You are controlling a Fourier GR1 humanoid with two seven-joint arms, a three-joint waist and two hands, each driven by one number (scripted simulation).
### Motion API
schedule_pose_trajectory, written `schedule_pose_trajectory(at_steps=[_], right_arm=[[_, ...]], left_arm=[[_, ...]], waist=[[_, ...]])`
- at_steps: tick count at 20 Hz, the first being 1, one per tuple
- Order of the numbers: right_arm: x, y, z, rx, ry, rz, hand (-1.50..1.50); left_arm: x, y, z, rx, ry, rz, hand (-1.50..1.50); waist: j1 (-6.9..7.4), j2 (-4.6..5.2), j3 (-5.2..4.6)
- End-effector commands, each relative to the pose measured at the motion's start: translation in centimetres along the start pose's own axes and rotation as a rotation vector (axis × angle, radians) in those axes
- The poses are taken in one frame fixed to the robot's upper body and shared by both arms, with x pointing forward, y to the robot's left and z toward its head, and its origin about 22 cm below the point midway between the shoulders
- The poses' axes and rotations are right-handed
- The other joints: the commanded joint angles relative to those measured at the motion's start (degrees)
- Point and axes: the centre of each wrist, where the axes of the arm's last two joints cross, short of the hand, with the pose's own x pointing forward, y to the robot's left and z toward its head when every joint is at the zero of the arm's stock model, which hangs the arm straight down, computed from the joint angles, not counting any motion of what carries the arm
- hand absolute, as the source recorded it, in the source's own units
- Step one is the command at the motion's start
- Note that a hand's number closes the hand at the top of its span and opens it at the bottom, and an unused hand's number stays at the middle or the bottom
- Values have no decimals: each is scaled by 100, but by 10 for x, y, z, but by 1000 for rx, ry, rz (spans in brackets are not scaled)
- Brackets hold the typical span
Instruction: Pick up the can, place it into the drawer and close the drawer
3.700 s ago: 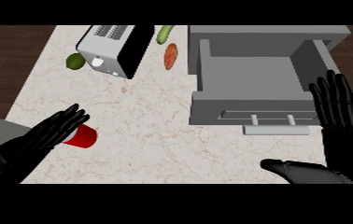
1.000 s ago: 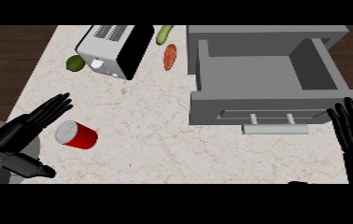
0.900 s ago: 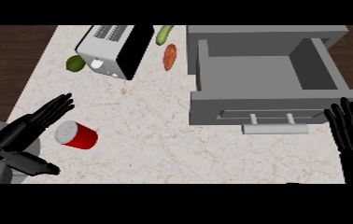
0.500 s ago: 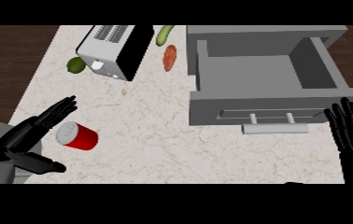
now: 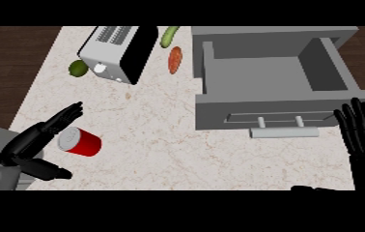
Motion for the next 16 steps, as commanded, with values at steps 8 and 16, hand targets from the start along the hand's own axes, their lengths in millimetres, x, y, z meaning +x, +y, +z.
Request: schedule_pose_trajectory(at_steps=[8, 16], right_arm=[[17, -10, -10, -14, -4, -7, -150], [21, 3, 8, 10, -7, -2, -150]], left_arm=[[-29, 1, -1, -35, -21, 133, -150], [-38, 8, -8, -22, -26, 151, -150]], waist=[[-43, 103, -174], [-58, 93, -174]])
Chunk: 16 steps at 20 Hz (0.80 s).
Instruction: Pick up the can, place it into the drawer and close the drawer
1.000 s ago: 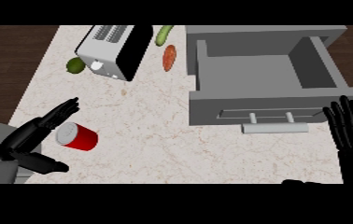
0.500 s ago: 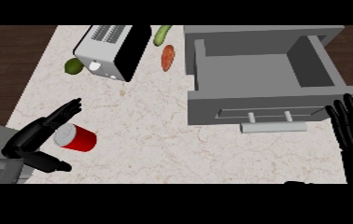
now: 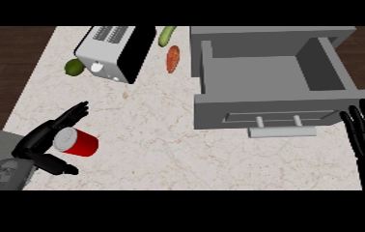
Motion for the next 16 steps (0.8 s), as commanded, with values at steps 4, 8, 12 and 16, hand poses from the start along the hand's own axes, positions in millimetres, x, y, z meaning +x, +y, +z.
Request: schedule_pose_trajectory(at_steps=[4, 8, 12, 16], right_arm=[[-2, -5, 9, 3, 12, 5, -150], [-2, -12, 5, -1, 8, -6, -150], [-3, -19, 11, 9, 0, 8, -150], [5, -17, 2, -7, -3, -8, -150]], left_arm=[[-20, -3, 3, -54, -72, 127, -150], [-14, -6, -24, -93, -49, 133, -150], [-20, -22, -36, -116, -50, 106, -150], [-25, -18, -27, -109, -86, 130, -150]], waist=[[-18, 48, -81], [-27, 47, -77], [-8, 37, -74], [-14, 56, -82]])
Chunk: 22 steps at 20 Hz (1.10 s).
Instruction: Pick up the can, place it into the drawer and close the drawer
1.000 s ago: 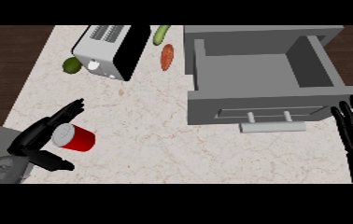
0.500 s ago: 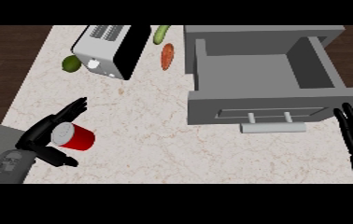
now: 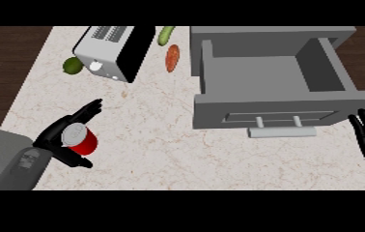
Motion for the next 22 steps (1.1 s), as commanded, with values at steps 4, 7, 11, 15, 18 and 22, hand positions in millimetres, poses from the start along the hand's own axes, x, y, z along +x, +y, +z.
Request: schedule_pose_trajectory(at_steps=[4, 7, 11, 15, 18, 22], right_arm=[[0, 2, 5, -12, 6, -14, -150], [4, 12, 5, -1, 7, 7, -150], [3, 6, 17, -36, 4, -11, -150], [-2, -7, 8, -29, 5, -15, -150], [4, 7, 21, -44, 2, -7, -150], [8, -7, 12, -67, -1, -9, -150]], left_arm=[[-12, -22, -2, -135, -108, 121, -150], [-7, -17, -8, -135, -144, 124, 150], [0, -9, -5, -164, -157, 174, 150], [3, -22, -21, -210, -157, 205, 150], [4, -28, -24, -81, -168, 219, 150], [-6, -41, -32, 493, -113, 268, 150]], waist=[[75, -29, 6], [39, -12, -1], [62, -40, 7], [93, -34, 9], [117, -52, 12], [278, -87, 24]])
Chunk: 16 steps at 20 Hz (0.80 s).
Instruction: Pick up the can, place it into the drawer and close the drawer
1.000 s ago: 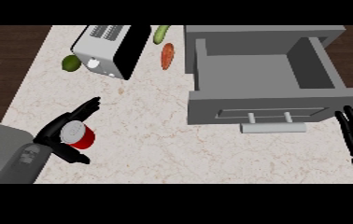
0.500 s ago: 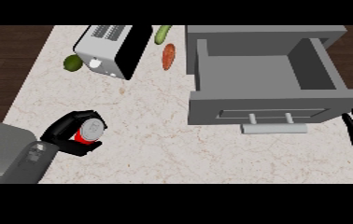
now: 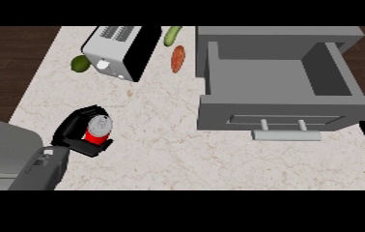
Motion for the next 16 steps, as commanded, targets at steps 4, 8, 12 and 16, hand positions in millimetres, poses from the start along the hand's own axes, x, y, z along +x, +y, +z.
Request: schedule_pose_trajectory(at_steps=[4, 8, 12, 16], right_arm=[[-2, -13, 5, 2, -9, 0, -150], [0, -3, 17, -10, 2, -9, -150], [0, 0, 11, -18, -4, -16, -150], [12, -19, 3, -21, -26, 9, -150]], left_arm=[[0, -34, -27, 492, -85, 124, 150], [42, -57, -57, 474, -145, 85, 150], [89, -68, -66, 392, -139, 51, 150], [130, -109, -89, 373, -194, 15, 150]], waist=[[26, -29, 14], [12, -28, 8], [16, -18, 5], [-21, -16, 4]])
